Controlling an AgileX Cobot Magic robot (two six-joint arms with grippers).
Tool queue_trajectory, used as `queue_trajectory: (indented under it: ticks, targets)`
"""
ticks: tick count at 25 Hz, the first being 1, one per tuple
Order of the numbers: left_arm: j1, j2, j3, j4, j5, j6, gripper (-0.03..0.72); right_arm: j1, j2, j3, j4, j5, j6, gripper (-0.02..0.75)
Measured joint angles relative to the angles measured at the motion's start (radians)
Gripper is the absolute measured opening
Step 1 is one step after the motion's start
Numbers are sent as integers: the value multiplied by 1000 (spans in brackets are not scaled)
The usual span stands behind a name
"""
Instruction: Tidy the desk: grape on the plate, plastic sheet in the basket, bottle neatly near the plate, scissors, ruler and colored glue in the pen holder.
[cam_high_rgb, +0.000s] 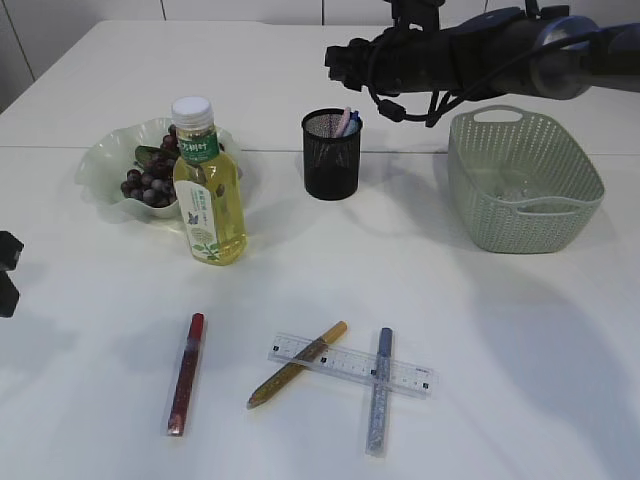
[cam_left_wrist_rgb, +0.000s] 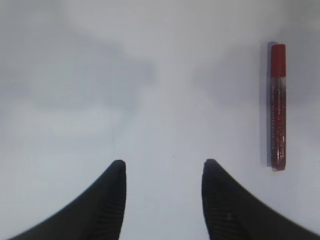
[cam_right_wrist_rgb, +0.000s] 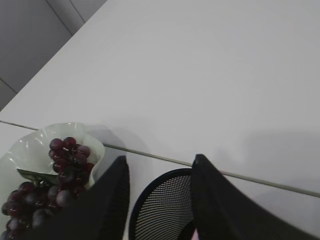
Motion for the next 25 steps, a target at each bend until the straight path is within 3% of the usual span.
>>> queue_trajectory:
  ticks: [4, 6, 11, 15, 20, 25]
  targets:
    - [0, 0, 0, -4, 0, 0, 361, 0, -42, 0, -21, 83, 15, 338]
    - [0, 0, 0, -4, 0, 0, 361, 0, -85, 0, -88, 136, 96, 340]
    - [0, 0, 0, -4, 2, 0, 361, 0, -209, 0, -536, 352, 565, 340]
    - [0, 0, 0, -4, 2, 0, 361, 11, -288, 0, -824, 531, 812, 341]
    - [0, 0, 0, 11, 2, 0, 361, 53, -330, -2, -1012, 734, 910, 341]
    - [0, 0, 0, 51, 29, 0, 361, 161, -340, 0, -1130, 893, 935, 341]
